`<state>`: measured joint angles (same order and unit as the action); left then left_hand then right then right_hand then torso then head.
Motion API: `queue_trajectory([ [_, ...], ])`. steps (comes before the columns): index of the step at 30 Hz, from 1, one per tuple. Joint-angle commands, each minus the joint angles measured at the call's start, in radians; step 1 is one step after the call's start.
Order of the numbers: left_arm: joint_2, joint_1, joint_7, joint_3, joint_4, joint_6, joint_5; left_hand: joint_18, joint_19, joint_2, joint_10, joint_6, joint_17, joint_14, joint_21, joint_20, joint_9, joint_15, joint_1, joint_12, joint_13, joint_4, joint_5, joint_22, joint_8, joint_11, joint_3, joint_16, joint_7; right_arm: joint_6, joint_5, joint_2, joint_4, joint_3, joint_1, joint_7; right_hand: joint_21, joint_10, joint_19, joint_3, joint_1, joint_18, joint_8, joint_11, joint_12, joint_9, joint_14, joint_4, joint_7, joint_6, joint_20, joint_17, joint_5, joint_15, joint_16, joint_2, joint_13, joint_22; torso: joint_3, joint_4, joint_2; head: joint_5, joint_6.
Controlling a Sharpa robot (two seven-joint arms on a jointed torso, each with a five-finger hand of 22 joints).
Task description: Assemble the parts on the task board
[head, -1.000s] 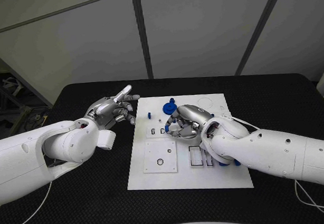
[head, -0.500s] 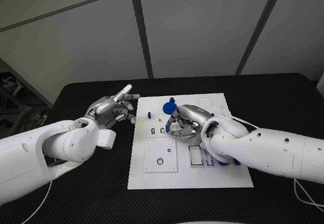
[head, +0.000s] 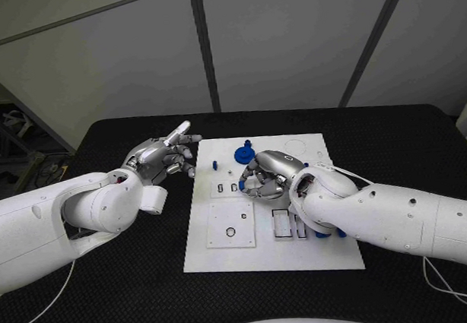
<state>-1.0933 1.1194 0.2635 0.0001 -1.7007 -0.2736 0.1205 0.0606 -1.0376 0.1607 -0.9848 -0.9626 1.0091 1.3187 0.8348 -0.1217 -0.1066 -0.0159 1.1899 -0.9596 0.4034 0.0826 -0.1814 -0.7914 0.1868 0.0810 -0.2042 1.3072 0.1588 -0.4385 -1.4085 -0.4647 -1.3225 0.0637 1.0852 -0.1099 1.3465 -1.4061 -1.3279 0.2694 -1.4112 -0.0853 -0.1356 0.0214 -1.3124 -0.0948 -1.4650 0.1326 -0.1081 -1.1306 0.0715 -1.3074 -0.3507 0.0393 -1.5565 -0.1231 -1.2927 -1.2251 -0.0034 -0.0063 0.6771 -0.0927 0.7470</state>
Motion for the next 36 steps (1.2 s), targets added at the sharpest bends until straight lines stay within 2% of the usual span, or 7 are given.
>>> queue_trajectory([
  [1,0.001,0.002,0.011,0.001,-0.001,0.007,0.001,0.124,0.005,0.002,0.008,0.008,0.000,-0.002,-0.005,0.000,0.001,0.001,0.010,0.002,-0.002,-0.005,0.005,0.001,0.006,0.001,0.000,0.002,0.002,0.019,-0.017,0.001,0.000,0.000,0.001,-0.008,-0.003,0.006,0.009,0.005,0.002,0.004,-0.003,-0.002,0.005,-0.031,-0.100,-0.001,0.009,-0.013,-0.001,-0.242,-0.003,0.003,0.004,0.010,0.001,0.001,0.0001,0.0003,0.000,0.000,0.000],
  [36,0.001,0.002,0.002,0.001,0.005,0.008,0.001,0.124,0.004,-0.001,0.009,0.012,-0.001,-0.002,-0.005,0.000,0.002,0.000,0.011,0.003,-0.003,-0.006,0.006,0.003,0.006,0.002,-0.002,0.003,0.003,0.056,-0.054,0.001,-0.002,0.000,0.001,-0.044,-0.014,0.022,0.024,0.008,0.008,0.001,0.003,0.003,0.023,-0.033,-0.095,-0.009,0.003,-0.002,0.002,-0.228,0.005,-0.001,0.015,0.005,0.014,0.014,0.0001,-0.0001,0.000,0.006,0.003],
])
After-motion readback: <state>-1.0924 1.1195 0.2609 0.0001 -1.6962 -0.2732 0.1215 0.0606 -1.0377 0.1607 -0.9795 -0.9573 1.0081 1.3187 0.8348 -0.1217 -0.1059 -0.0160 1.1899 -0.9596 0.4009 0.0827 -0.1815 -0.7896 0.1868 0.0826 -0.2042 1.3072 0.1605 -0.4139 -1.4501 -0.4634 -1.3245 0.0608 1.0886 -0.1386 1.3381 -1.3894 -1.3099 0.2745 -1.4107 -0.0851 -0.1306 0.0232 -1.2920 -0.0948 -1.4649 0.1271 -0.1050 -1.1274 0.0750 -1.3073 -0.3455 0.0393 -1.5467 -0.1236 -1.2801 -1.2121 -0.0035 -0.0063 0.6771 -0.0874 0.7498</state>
